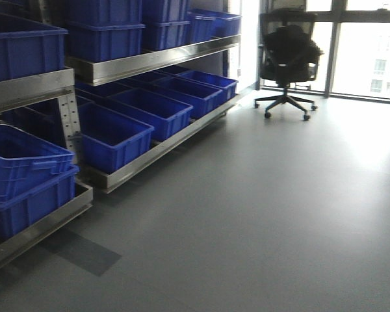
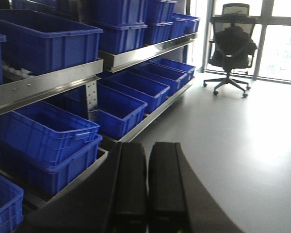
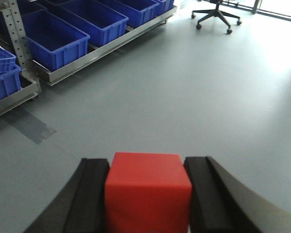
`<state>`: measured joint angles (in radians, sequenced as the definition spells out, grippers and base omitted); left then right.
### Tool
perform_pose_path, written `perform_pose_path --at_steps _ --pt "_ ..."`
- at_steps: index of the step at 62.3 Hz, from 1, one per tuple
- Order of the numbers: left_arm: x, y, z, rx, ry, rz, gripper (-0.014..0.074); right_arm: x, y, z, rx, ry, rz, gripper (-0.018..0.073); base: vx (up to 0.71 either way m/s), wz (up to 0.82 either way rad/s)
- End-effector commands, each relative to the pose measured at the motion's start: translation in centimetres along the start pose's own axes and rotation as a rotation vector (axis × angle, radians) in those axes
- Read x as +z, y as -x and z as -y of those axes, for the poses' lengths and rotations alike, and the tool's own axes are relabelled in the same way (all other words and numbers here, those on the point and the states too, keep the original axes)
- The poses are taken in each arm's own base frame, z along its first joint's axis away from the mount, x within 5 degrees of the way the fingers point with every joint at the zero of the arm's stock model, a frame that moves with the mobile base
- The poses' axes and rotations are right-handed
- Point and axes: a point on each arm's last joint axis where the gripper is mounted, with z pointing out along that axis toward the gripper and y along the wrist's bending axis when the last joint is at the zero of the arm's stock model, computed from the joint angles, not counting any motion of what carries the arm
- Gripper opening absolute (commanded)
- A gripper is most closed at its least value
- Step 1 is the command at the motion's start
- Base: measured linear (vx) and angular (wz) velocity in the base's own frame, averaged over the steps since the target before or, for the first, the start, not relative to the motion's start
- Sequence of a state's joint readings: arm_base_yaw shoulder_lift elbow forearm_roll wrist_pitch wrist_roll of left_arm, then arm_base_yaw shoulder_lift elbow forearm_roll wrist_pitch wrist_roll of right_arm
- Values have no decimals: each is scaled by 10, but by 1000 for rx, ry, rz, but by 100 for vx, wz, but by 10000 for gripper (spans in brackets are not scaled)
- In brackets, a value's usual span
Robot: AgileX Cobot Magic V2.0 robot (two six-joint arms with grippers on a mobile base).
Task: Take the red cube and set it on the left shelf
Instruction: 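Drive the base away from the table toward the crate shelves, then turn the base to face the blue crate on the shelf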
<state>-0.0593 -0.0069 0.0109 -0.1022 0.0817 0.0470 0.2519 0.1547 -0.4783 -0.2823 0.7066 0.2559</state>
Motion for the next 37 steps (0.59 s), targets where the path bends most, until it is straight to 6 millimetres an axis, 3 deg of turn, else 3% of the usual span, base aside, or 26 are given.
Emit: perform_pose_path --at_steps 1,37 --pt "0 1 -1 -9 3 80 102 -3 15 0 -25 3 99 52 52 56" --pt "0 1 -1 -9 3 80 102 -3 15 0 -25 3 99 52 51 69"
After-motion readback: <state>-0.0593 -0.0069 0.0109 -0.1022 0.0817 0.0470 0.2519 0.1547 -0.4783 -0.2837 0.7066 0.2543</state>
